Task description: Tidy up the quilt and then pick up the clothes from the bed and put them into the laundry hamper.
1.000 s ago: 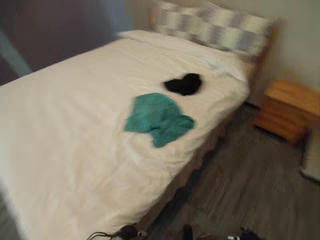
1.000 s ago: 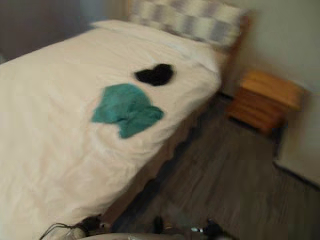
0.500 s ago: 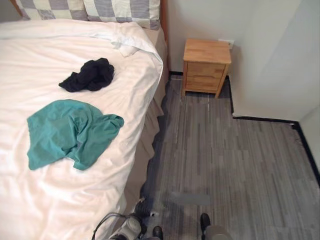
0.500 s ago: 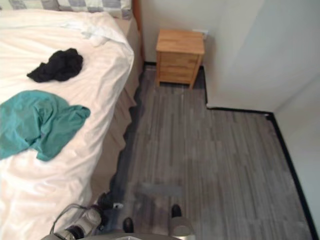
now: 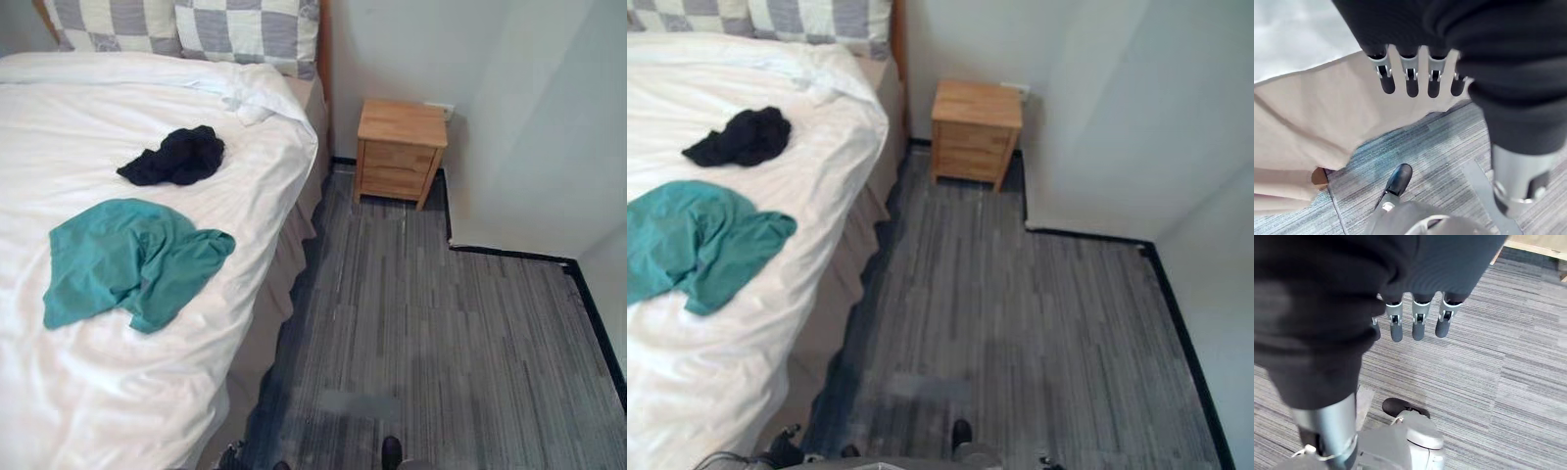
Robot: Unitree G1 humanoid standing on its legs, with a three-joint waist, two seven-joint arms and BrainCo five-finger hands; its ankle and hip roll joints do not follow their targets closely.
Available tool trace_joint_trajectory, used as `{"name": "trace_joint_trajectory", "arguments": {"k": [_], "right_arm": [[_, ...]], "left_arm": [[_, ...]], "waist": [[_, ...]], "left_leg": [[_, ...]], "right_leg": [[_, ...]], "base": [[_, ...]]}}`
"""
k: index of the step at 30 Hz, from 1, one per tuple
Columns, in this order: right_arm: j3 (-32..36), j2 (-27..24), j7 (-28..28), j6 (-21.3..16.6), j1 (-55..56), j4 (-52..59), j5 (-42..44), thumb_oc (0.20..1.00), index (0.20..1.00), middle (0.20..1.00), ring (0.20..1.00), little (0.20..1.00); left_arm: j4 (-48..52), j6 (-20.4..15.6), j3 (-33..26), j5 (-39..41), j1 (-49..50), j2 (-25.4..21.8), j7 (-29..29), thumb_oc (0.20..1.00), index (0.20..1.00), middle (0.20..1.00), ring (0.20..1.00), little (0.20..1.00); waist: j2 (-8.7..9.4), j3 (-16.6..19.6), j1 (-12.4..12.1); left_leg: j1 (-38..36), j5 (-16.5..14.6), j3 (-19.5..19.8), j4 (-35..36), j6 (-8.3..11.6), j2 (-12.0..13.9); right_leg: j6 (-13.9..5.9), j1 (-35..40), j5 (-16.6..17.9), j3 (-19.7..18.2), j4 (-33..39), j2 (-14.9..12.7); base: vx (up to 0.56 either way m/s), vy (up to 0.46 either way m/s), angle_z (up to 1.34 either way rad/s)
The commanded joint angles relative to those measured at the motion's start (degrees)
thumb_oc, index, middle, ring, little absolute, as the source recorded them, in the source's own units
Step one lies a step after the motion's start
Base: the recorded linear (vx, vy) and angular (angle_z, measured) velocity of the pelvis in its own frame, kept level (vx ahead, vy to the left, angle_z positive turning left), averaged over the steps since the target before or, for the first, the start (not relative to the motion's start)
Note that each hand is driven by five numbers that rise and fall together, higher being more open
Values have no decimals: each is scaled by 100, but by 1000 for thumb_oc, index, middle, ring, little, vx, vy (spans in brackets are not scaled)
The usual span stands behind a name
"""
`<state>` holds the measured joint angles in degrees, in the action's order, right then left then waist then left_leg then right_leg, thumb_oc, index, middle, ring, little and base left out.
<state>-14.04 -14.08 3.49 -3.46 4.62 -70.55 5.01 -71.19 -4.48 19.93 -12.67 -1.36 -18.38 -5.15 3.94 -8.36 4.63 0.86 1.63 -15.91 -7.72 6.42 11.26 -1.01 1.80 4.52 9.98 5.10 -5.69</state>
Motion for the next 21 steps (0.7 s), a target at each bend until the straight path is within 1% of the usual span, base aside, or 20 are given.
{"name": "trace_joint_trajectory", "arguments": {"k": [1, 2, 3, 4, 5, 6, 7, 9, 10, 11, 12, 13, 14, 15, 16, 17, 18, 19, 20, 21], "right_arm": [[-40, -471, 177, -139, -684, 250, 161, 1000, 1000, 1000, 1000, 1000], [-91, -468, 168, -158, -739, 325, 203, 1000, 1000, 1000, 1000, 1000], [-129, -459, 147, -187, -757, 362, 214, 1000, 1000, 1000, 1000, 1000], [-129, -459, 146, -187, -757, 362, 214, 1000, 1000, 1000, 1000, 1000], [-164, -458, 150, -224, -794, 357, 213, 1000, 1000, 1000, 1000, 1000], [-162, -460, 150, -226, -791, 355, 213, 1000, 1000, 1000, 1000, 1000], [-145, -474, 180, -211, -810, 282, 202, 1000, 1000, 1000, 1000, 1000], [-156, -453, 191, -199, -819, 239, 175, 1000, 1000, 1000, 1000, 1000], [-208, -363, 132, -205, -761, 194, 96, 1000, 1000, 1000, 1000, 1000], [-207, -364, 132, -205, -762, 194, 96, 1000, 1000, 1000, 1000, 1000], [-226, -330, 113, -228, -766, 187, 77, 1000, 1000, 1000, 1000, 1000], [-234, -303, 105, -253, -778, 187, 76, 1000, 1000, 1000, 1000, 1000], [-196, -286, 66, -240, -791, 235, 66, 1000, 1000, 1000, 1000, 1000], [-196, -288, 66, -239, -792, 235, 66, 1000, 1000, 1000, 1000, 1000], [-190, -296, 40, -235, -850, 297, 78, 1000, 1000, 1000, 1000, 1000], [-156, -284, 60, -228, -938, 374, 70, 1000, 1000, 1000, 1000, 1000], [-155, -286, 59, -227, -940, 374, 70, 1000, 1000, 1000, 1000, 1000], [-118, -283, 72, -241, -970, 441, 148, 1000, 1000, 1000, 1000, 1000], [-118, -284, 72, -241, -972, 441, 148, 1000, 1000, 1000, 1000, 1000], [-83, -281, 79, -266, -968, 510, 269, 1000, 1000, 1000, 1000, 1000]], "left_arm": [[-138, -29, 246, -270, -547, 260, -195, 1000, 1000, 1000, 1000, 1000], [-154, -35, 254, -277, -499, 318, -183, 1000, 1000, 1000, 1000, 1000], [-170, -28, 255, -282, -447, 378, -142, 1000, 1000, 1000, 1000, 1000], [-171, -28, 255, -282, -448, 379, -142, 1000, 1000, 1000, 1000, 1000], [-167, -31, 312, -315, -443, 476, -105, 1000, 1000, 1000, 1000, 1000], [-168, -30, 315, -315, -443, 479, -106, 1000, 1000, 1000, 1000, 1000], [-113, -40, 340, -296, -447, 497, -73, 1000, 1000, 1000, 1000, 1000], [-124, -52, 352, -293, -441, 503, -67, 1000, 1000, 1000, 1000, 1000], [-224, -21, 308, -321, -333, 499, -28, 1000, 1000, 1000, 1000, 1000], [-224, -21, 308, -321, -335, 500, -28, 1000, 1000, 1000, 1000, 1000], [-244, -7, 272, -318, -315, 486, -38, 1000, 1000, 1000, 1000, 1000], [-265, 14, 270, -347, -343, 451, -24, 1000, 1000, 1000, 1000, 1000], [-201, 20, 290, -384, -355, 412, -6, 1000, 1000, 1000, 1000, 1000], [-201, 20, 290, -385, -356, 413, -6, 1000, 1000, 1000, 1000, 1000], [-119, 38, 322, -360, -395, 390, -8, 1000, 1000, 1000, 1000, 1000], [73, 37, 385, -306, -499, 336, 4, 1000, 1000, 1000, 1000, 1000], [74, 38, 384, -306, -500, 338, 4, 1000, 1000, 1000, 1000, 1000], [244, 21, 433, -221, -643, 325, -4, 1000, 1000, 1000, 1000, 1000], [244, 21, 432, -221, -645, 326, -3, 1000, 1000, 1000, 1000, 1000], [418, -27, 486, -121, -762, 341, -27, 1000, 1000, 1000, 1000, 1000]], "waist": [[-99, -610, -193], [-79, -595, -293], [-100, -562, -387], [-97, -550, -391], [-217, -507, -538], [-201, -509, -541], [-215, -473, -697], [-163, -452, -791], [-121, -357, -892], [-132, -348, -898], [-36, -301, -964], [108, -307, -961], [98, -364, -816], [84, -353, -826], [-35, -428, -713], [-320, -561, -511], [-330, -553, -512], [-476, -675, -295], [-486, -673, -286], [-527, -708, -119]], "left_leg": [[768, 42, 154, -1321, -237, -301], [1016, -142, 194, -1108, -329, -542], [1125, -164, 195, -781, -363, -679], [1127, -141, 187, -752, -365, -684], [1370, 235, 81, 167, -262, -679], [1323, 266, 69, 240, -262, -709], [1567, 324, 47, 981, -257, -752], [1590, 360, 174, 1123, -284, -834], [1485, 552, 480, 1150, -442, -980], [1498, 560, 479, 1152, -439, -965], [1464, 579, 528, 1063, -535, -1064], [1384, 512, 480, 978, -635, -1181], [957, 285, 402, 1019, -755, -1243], [974, 288, 396, 1014, -753, -1222], [663, 205, 386, 1119, -772, -1137], [161, 15, 439, 1272, -821, -1002], [175, 20, 439, 1272, -820, -992], [-206, -181, 553, 1272, -767, -985], [-198, -176, 563, 1272, -764, -973], [-513, -367, 611, 1272, -638, -971]], "right_leg": [[-308, 593, -857, -65, -194, 82], [-348, 676, -926, -155, -172, 110], [-395, 746, -1010, -223, -145, 151], [-395, 728, -1004, -228, -146, 147], [-432, 953, -1190, -264, -82, 316], [-438, 968, -1199, -263, -78, 293], [-490, 1174, -1321, -257, -47, 337], [-516, 1318, -1402, -300, -65, 334], [-515, 1401, -1515, -475, -408, 394], [-511, 1384, -1506, -483, -409, 407], [-585, 1334, -1422, -561, -751, 410], [-833, 1242, -1042, -599, -1334, 401], [-1399, 633, -119, -567, -2648, 223], [-1397, 616, -102, -578, -2639, 241], [-1399, 247, 430, -474, -3314, 195], [-1399, -485, 422, -163, -4275, -5], [-1399, -497, 433, -163, -4269, 5], [-1182, -977, -141, 224, -4036, -112], [-1177, -972, -128, 239, -4017, -101], [-964, -1147, -550, 578, -2902, -164]], "base": [[369, -181, -39], [443, -96, -13], [239, -5, 8], [475, 24, -11], [350, 17, -36], [664, 30, -41], [329, 16, -25], [583, 47, -7], [622, 59, -10], [613, 66, -40], [384, 45, -49], [698, 134, -64], [492, 112, -45], [493, 114, -58], [529, 158, -52], [531, 158, -48], [746, 189, -10], [399, 55, 14], [798, -15, 20], [597, -138, 39]]}}
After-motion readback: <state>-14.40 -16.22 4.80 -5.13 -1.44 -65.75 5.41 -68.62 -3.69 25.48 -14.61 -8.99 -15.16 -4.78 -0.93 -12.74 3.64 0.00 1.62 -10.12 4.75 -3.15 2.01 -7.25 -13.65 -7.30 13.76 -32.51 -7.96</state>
